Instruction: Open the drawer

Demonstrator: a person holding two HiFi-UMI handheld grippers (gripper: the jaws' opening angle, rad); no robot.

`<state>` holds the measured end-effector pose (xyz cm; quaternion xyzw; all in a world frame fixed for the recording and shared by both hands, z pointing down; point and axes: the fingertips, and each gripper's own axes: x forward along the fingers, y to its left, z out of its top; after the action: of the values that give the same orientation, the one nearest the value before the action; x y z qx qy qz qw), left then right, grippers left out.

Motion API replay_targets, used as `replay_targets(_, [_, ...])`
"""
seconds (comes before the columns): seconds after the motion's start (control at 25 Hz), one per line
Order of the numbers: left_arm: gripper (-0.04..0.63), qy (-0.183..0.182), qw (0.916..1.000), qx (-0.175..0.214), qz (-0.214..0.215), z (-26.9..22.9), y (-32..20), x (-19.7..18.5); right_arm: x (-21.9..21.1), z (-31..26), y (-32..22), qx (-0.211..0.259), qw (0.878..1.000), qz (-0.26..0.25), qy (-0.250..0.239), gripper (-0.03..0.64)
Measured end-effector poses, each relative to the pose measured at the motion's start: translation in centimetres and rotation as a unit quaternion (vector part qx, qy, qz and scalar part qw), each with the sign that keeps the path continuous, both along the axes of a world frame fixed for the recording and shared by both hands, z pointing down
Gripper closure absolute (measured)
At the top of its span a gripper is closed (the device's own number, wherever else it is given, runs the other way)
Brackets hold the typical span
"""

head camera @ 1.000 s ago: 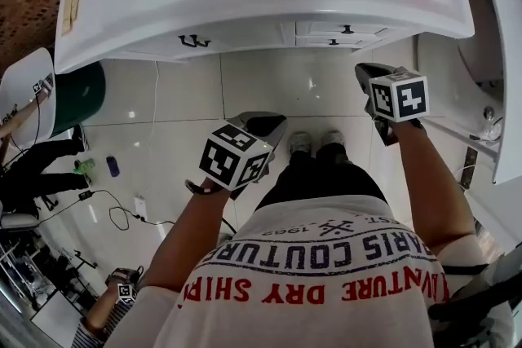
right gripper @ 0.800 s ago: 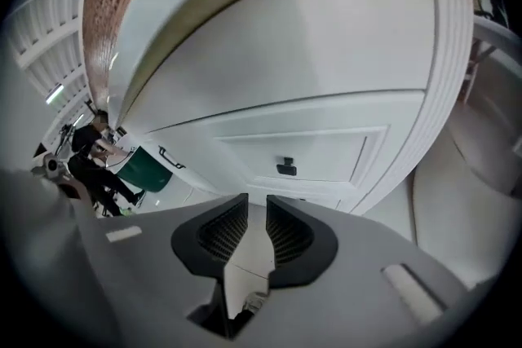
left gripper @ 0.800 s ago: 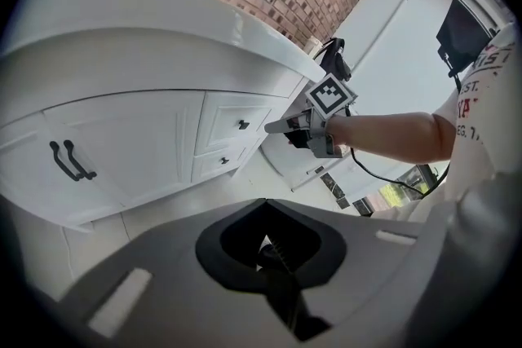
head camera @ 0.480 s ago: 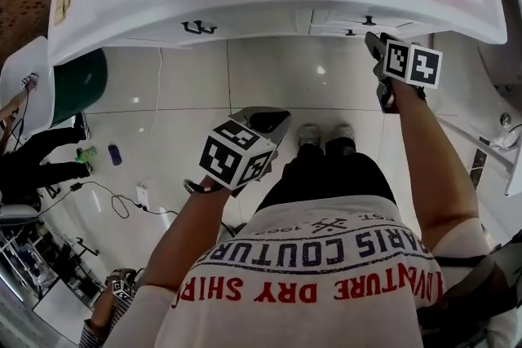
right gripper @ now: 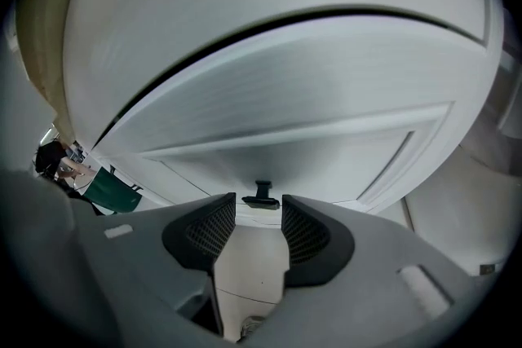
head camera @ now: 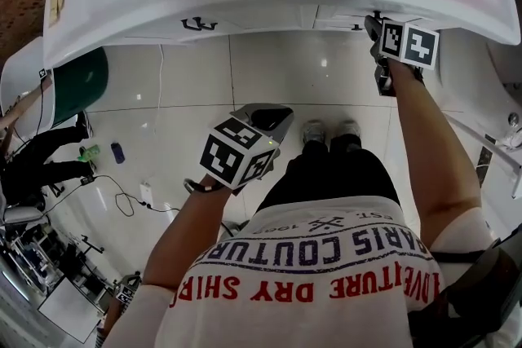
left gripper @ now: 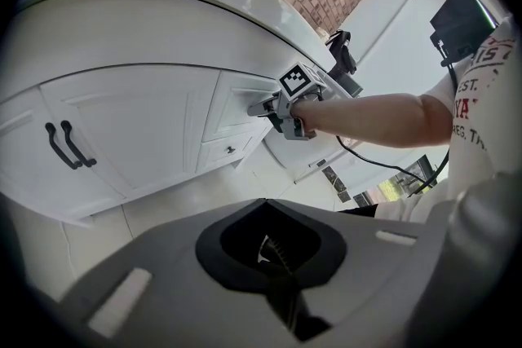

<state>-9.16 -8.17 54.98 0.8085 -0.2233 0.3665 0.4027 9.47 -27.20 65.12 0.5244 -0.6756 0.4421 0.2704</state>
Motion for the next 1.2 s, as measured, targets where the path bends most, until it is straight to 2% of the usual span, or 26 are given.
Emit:
replay_targets(0.08, [0.6,-0.001,1.0,-0.001,0.001,-0.2,0.1,0.0,0.1,0.1,0.0,-0.003,1.0,0.007,0.005,0.442])
replay_targets(0.12, [0.6,-0.001,1.0,-0.001,0.001,-0.3,0.1,0.1,0.2,0.1,0.0,-0.004,1.0,0.009,0.009,0.465])
replay_targets(0.8, [0.6,0.0,1.0,0.003,-0.002,-0.4,0.1,-0.6,-0.1,0.5,0.1,-0.001,1.0,0.011,0.027,0.476])
replay_targets(1.2, [0.6,0.001,1.0,0.004,0.003,-1.2,0.8,0.3,-0.2,1.1,3.5,-0.006,1.0,0.008,0.029,0.476])
